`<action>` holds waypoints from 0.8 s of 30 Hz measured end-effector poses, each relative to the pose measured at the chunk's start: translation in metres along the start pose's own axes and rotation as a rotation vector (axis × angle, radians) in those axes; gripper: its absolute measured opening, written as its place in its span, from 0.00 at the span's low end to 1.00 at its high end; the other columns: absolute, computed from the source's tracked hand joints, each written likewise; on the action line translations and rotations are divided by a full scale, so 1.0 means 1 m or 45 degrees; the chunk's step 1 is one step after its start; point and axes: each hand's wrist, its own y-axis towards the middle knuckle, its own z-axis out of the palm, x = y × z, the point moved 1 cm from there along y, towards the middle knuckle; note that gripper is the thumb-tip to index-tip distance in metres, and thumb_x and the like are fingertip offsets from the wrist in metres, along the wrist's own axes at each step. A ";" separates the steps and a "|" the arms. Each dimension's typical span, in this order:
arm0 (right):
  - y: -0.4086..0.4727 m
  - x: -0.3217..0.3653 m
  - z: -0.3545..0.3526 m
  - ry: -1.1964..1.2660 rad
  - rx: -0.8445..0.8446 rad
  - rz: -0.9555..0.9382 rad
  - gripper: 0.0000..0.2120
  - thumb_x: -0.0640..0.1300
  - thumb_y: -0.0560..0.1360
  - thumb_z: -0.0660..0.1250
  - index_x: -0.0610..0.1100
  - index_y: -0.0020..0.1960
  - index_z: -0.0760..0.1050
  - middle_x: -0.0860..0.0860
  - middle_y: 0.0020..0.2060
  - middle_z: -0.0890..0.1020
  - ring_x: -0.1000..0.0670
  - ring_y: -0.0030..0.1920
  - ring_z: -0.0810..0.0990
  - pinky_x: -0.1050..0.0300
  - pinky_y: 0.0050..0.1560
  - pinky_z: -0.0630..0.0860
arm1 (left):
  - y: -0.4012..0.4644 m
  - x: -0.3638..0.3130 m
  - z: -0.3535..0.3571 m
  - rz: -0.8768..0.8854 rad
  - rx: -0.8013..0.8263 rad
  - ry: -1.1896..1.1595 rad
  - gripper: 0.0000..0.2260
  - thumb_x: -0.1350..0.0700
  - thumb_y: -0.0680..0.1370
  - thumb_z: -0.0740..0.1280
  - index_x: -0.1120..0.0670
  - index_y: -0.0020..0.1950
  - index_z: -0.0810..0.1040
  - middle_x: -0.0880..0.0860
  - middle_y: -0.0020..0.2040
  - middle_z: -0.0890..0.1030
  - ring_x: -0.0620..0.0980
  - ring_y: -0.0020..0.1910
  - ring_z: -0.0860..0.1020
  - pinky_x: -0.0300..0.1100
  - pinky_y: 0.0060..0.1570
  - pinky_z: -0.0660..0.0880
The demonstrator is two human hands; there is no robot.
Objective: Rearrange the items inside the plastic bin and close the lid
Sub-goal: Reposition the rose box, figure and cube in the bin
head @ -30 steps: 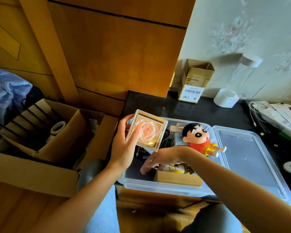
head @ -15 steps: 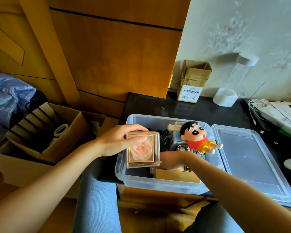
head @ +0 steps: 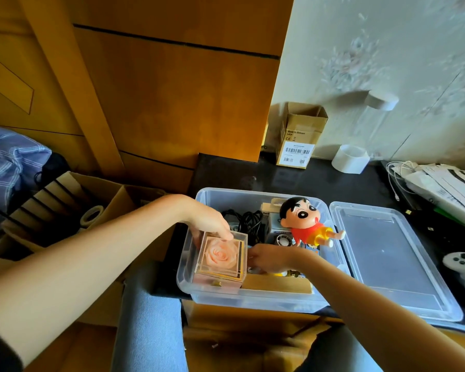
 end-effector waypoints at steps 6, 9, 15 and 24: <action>0.000 0.002 0.000 -0.040 0.005 0.035 0.17 0.40 0.81 0.52 0.40 0.66 0.71 0.43 0.61 0.76 0.42 0.60 0.74 0.49 0.64 0.70 | 0.006 -0.016 0.005 -0.123 0.137 0.288 0.06 0.51 0.77 0.57 0.50 0.46 0.71 0.52 0.44 0.77 0.47 0.41 0.76 0.39 0.37 0.73; 0.003 0.003 0.001 -0.071 -0.019 0.061 0.16 0.38 0.80 0.52 0.38 0.63 0.73 0.42 0.59 0.78 0.42 0.57 0.76 0.47 0.61 0.72 | 0.006 -0.018 0.009 -0.133 0.166 0.296 0.07 0.53 0.77 0.57 0.52 0.52 0.71 0.54 0.48 0.77 0.51 0.47 0.77 0.41 0.43 0.74; 0.003 0.003 0.003 -0.094 -0.062 0.105 0.16 0.38 0.80 0.52 0.37 0.60 0.75 0.41 0.57 0.79 0.42 0.56 0.77 0.47 0.61 0.73 | 0.007 -0.016 0.013 -0.124 0.108 0.350 0.18 0.53 0.76 0.60 0.58 0.63 0.73 0.59 0.57 0.78 0.57 0.56 0.77 0.47 0.55 0.76; 0.011 0.001 0.006 -0.264 -0.246 0.192 0.18 0.52 0.77 0.62 0.43 0.63 0.73 0.47 0.54 0.80 0.47 0.53 0.78 0.53 0.53 0.77 | 0.012 -0.011 0.018 -0.127 0.097 0.439 0.12 0.52 0.77 0.59 0.56 0.57 0.74 0.54 0.51 0.76 0.51 0.49 0.76 0.41 0.46 0.72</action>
